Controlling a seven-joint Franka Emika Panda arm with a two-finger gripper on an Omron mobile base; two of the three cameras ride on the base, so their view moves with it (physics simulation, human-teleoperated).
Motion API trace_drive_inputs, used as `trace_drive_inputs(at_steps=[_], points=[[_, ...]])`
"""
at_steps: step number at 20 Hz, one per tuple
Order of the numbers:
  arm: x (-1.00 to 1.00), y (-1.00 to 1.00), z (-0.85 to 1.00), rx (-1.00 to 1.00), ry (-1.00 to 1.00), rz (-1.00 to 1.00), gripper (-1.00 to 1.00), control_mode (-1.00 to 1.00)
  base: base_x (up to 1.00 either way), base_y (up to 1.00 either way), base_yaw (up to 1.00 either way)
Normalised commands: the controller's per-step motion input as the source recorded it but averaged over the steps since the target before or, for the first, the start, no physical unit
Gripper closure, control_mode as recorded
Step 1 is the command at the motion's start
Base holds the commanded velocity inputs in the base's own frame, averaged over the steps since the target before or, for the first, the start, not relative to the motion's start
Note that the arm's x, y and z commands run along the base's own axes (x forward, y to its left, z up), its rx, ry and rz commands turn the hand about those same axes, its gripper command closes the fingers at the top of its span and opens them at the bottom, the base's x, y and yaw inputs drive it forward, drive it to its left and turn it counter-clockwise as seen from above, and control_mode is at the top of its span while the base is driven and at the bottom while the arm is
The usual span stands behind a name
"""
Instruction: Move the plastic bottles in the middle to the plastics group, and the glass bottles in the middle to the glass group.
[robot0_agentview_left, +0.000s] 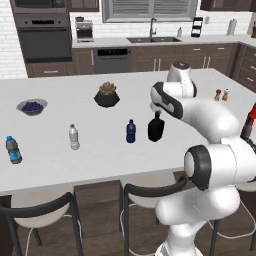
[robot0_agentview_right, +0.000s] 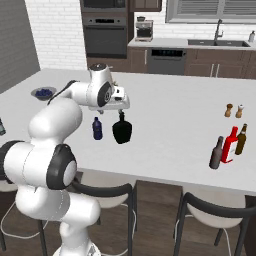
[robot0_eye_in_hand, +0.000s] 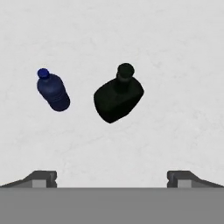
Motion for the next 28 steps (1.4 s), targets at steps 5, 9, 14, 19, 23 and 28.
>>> trace_drive_inputs(at_steps=[5, 9, 14, 19, 23, 28], points=[[0.54, 0.0, -0.21, 0.01, -0.01, -0.13, -1.0, -1.0, 0.0, 0.0, 0.0], [0.06, -0.17, -0.14, 0.05, 0.0, -0.04, -1.0, -1.0, 0.0, 0.0, 0.0], [0.19, -0.04, -0.21, 0.03, 0.0, 0.0, -1.0, -1.0, 0.0, 0.0, 0.0], [0.44, 0.03, -0.23, 0.02, 0.0, 0.01, -1.0, -1.0, 0.0, 0.0, 0.0], [0.34, 0.02, -0.13, 0.0, 0.0, 0.01, -1.0, -1.0, 0.0, 0.0, 0.0], [0.27, 0.0, -0.28, 0.0, 0.0, 0.0, -1.0, -1.0, 0.0, 0.0, 0.0]])
